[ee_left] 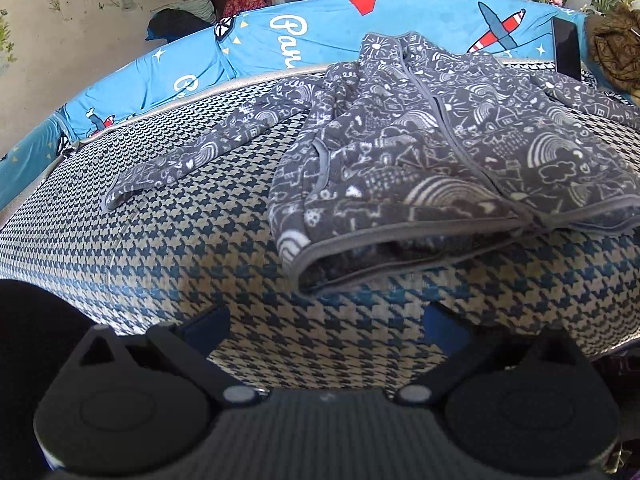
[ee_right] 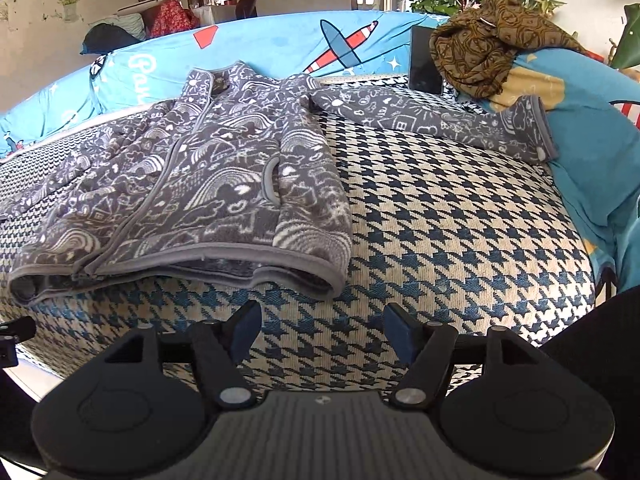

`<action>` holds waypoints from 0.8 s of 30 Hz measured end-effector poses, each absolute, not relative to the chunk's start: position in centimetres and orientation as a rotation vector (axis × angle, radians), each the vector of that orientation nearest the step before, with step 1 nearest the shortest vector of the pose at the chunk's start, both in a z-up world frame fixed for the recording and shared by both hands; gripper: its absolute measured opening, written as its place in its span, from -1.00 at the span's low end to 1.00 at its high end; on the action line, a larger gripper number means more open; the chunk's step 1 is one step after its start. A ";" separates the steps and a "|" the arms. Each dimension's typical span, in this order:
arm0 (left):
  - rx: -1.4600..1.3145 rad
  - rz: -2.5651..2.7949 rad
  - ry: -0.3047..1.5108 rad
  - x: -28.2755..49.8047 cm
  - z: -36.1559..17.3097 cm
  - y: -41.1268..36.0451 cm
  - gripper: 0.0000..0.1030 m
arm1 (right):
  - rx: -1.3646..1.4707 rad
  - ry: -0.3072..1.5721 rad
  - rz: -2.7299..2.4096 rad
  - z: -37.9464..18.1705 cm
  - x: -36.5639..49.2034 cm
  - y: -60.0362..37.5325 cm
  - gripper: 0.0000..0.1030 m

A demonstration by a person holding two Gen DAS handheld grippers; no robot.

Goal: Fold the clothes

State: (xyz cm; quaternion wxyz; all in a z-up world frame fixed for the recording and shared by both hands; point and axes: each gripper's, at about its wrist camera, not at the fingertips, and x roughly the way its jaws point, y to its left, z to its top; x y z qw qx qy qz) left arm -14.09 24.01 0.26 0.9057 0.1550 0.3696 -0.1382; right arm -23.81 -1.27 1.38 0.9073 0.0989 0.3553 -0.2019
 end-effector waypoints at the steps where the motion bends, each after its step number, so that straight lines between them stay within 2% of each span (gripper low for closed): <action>1: 0.315 -0.289 0.758 -14.1 0.4 23.9 1.00 | 0.206 0.724 -0.404 1.5 -23.9 -1.2 0.27; 12: 0.206 -0.341 0.716 -13.4 3.6 23.7 1.00 | 0.181 0.619 -0.223 4.0 -23.5 -0.2 0.28; 24: 0.158 -0.307 0.719 -5.7 4.4 21.4 1.00 | 0.122 0.572 -0.174 7.0 -16.8 -4.4 0.28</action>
